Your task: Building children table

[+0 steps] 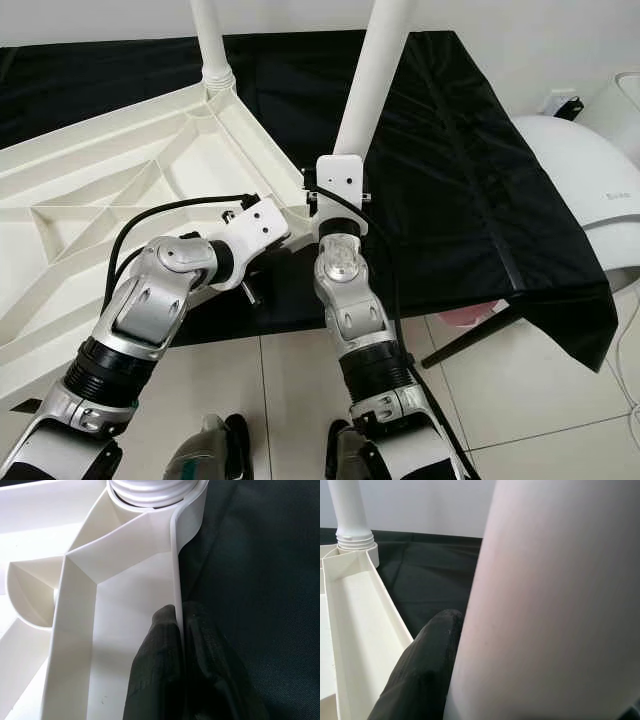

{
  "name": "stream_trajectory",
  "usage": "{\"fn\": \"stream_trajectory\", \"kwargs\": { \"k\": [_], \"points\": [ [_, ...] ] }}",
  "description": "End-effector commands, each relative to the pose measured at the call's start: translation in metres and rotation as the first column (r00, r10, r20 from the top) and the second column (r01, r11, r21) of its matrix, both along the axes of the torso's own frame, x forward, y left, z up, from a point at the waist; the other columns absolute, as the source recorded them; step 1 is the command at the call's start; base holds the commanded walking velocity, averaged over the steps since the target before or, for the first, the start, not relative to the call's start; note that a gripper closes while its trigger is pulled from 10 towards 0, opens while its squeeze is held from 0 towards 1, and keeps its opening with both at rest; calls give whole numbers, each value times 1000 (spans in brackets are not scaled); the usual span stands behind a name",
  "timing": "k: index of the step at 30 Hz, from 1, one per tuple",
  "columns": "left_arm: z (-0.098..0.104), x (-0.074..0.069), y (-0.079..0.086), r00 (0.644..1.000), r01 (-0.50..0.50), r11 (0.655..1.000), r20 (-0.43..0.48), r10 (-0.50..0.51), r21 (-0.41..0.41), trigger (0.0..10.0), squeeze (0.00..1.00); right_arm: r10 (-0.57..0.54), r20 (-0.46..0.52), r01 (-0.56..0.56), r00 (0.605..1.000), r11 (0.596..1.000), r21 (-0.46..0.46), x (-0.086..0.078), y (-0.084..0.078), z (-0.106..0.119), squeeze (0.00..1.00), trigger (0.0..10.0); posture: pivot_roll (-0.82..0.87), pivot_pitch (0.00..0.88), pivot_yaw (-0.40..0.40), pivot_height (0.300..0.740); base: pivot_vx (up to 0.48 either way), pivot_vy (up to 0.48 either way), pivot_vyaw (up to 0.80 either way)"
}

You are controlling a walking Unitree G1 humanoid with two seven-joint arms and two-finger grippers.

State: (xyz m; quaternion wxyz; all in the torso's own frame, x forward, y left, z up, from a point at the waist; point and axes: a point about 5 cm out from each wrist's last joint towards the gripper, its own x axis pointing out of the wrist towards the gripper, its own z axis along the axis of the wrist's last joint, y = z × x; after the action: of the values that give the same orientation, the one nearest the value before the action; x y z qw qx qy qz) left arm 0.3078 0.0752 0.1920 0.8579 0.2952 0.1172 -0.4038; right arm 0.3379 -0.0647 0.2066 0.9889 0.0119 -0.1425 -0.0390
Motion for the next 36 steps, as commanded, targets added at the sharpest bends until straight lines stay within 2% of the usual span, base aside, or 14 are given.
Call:
{"fn": "stream_trajectory", "kwargs": {
  "k": [1, 18, 19, 20, 21, 23, 24, 30, 33, 36],
  "points": [
    [11, 1, 1, 994, -55, 998, 93, 56, -10, 10000, 0, -29, -87, 29, 996, 1000, 5, 2, -4, -17, 0, 10000, -103, 201, -33, 740, 0, 0, 0],
    [11, 1, 2, 994, -56, 998, 91, 56, -7, 10000, 0, -19, -83, 19, 996, 1000, -10, 2, -6, -17, 0, 10000, -107, 209, -25, 740, 0, 0, 0],
    [11, 1, 2, 994, -56, 998, 90, 56, -6, 10000, 0, -20, -82, 20, 996, 1000, -8, 2, -7, -17, 0, 4314, -107, 209, -25, 740, 0, 0, 0],
    [11, 1, 2, 994, -56, 998, 90, 56, -6, 10000, 0, -20, -82, 20, 996, 1000, -8, 2, -7, -17, 0, 4314, -107, 209, -25, 740, 0, 0, 0],
    [10, 1, 2, 994, -55, 998, 90, 55, -6, 10000, 0, -21, -80, 21, 997, 1000, -9, 2, -7, -17, 0, 3176, -107, 211, -25, 740, 0, 0, 0],
    [10, 1, 2, 994, -55, 998, 90, 55, -6, 10000, 0, -21, -80, 21, 997, 1000, -9, 2, -7, -17, 0, 3176, -107, 211, -25, 740, 0, 0, 0],
    [10, 1, 2, 994, -55, 998, 89, 55, -5, 10000, 0, -20, -80, 20, 997, 1000, -10, 2, -7, -17, 0, 10000, -107, 210, -25, 740, 0, 0, 0],
    [11, 1, 2, 994, -56, 998, 90, 56, -6, 10000, 0, 20, -69, -21, 997, 1000, -8, 3, -10, -15, 0, 10000, -105, 206, -27, 740, 0, 0, 0],
    [10, 0, 3, 994, -56, 998, 90, 56, -6, 10000, 0, 109, -58, -108, 992, 994, 14, 3, -13, -13, 0, 10000, -106, 204, -27, 740, 0, 0, 0],
    [10, 0, 2, 994, -55, 998, 89, 56, -7, 10000, 0, 142, -52, -141, 989, 990, 12, 4, -17, -11, 0, 10000, -106, 204, -27, 740, 0, 0, 0]
  ]
}}
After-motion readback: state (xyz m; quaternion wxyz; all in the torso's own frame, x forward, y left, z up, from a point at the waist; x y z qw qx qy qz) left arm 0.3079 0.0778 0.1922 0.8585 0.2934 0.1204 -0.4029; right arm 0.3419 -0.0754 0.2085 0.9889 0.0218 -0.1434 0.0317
